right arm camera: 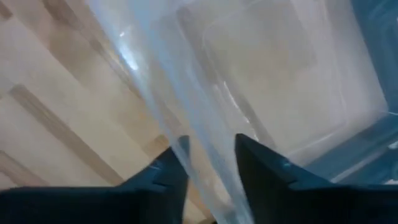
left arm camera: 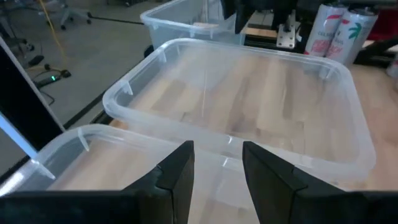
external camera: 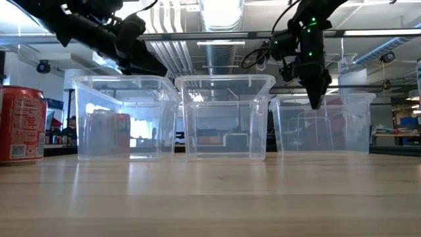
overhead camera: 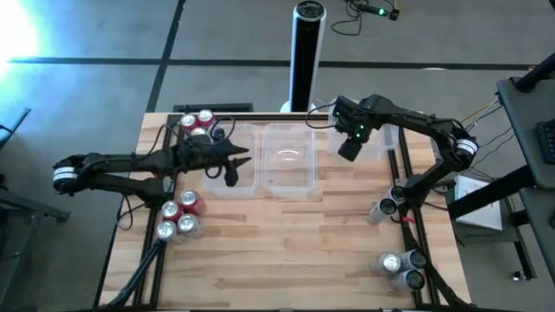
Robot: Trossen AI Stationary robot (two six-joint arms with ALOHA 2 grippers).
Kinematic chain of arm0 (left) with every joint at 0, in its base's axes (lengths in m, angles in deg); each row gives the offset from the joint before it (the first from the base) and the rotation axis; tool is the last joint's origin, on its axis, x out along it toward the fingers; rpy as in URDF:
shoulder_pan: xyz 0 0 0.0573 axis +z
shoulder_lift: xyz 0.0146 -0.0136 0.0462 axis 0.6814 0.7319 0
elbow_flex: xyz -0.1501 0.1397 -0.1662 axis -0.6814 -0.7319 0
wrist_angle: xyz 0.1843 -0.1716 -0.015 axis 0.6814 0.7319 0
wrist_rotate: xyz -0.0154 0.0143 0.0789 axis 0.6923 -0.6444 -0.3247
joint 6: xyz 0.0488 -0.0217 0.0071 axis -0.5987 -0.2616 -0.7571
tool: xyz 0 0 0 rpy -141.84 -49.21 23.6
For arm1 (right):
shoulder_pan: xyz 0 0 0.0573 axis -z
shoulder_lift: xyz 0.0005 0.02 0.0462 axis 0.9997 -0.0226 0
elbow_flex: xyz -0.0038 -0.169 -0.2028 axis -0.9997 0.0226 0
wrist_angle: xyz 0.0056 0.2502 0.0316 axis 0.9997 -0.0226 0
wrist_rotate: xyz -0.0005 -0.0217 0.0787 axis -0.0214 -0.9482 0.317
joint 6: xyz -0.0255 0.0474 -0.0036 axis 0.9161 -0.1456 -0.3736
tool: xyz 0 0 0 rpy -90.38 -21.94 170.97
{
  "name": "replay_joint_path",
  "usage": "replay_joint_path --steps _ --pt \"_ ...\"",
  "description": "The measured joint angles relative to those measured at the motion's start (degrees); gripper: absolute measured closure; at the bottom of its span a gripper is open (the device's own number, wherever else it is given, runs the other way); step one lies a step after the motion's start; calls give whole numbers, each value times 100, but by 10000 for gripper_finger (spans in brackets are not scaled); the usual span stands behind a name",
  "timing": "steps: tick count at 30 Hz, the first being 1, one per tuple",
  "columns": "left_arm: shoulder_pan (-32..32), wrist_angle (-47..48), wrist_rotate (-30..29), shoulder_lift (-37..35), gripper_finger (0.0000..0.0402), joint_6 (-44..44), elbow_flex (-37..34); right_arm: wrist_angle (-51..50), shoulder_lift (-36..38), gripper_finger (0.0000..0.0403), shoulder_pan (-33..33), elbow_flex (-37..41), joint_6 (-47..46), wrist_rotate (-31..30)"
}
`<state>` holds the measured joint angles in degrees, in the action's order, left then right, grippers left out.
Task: Sort soda cans
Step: Adjust the transparent bins to align them on the table
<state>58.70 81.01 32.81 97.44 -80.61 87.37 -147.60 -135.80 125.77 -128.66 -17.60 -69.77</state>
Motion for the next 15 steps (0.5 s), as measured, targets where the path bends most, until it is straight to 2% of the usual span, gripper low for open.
replay_joint_path --steps 4,9,15 --pt "0 -15 0 -4 280 153 -10 75 1 372 -7 -15 -25 -23" --pt "-7 -43 0 -7 280 313 211 -42 -2 374 -129 -215 -613 -27" --pt "-18 -4 2 19 280 392 244 -465 -3 377 -307 -1111 -2427 20"
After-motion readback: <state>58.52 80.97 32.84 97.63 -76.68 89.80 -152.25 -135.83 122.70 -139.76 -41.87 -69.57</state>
